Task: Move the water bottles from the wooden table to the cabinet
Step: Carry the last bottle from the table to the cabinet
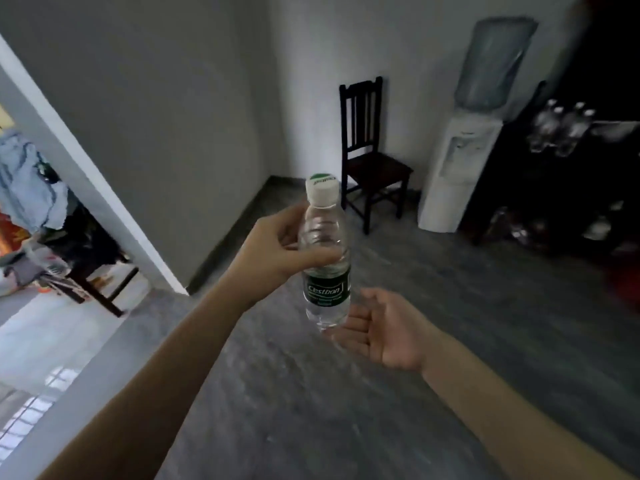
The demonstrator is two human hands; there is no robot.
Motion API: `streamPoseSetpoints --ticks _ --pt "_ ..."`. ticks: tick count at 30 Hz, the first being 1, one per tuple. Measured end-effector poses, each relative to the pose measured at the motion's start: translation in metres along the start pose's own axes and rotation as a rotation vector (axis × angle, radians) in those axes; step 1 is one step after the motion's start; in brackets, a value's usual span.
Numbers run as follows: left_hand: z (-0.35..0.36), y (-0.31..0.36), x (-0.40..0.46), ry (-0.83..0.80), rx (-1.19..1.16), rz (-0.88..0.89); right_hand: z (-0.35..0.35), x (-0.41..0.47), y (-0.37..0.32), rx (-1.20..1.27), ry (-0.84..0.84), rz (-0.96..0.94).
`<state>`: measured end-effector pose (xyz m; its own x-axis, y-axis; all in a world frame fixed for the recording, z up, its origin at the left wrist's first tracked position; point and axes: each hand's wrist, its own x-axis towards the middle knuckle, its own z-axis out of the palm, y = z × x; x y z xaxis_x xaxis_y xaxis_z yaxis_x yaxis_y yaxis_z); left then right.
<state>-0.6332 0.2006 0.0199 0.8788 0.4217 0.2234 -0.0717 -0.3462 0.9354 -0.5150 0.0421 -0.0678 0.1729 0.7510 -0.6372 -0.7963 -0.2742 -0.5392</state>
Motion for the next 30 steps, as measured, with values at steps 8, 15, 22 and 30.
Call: streamPoseSetpoints --ticks 8,15,22,30 --pt "0.062 0.006 0.072 -0.353 -0.096 0.106 -0.053 -0.039 -0.014 0.247 0.144 -0.161" --pt "0.072 -0.001 0.112 -0.570 -0.174 0.139 -0.056 -0.035 -0.016 0.360 0.210 -0.254" --pt "0.070 -0.013 0.137 -0.692 -0.199 0.136 -0.048 -0.024 -0.020 0.419 0.250 -0.306" --pt "0.067 -0.023 0.156 -0.739 -0.233 0.132 -0.046 -0.012 -0.028 0.450 0.276 -0.317"
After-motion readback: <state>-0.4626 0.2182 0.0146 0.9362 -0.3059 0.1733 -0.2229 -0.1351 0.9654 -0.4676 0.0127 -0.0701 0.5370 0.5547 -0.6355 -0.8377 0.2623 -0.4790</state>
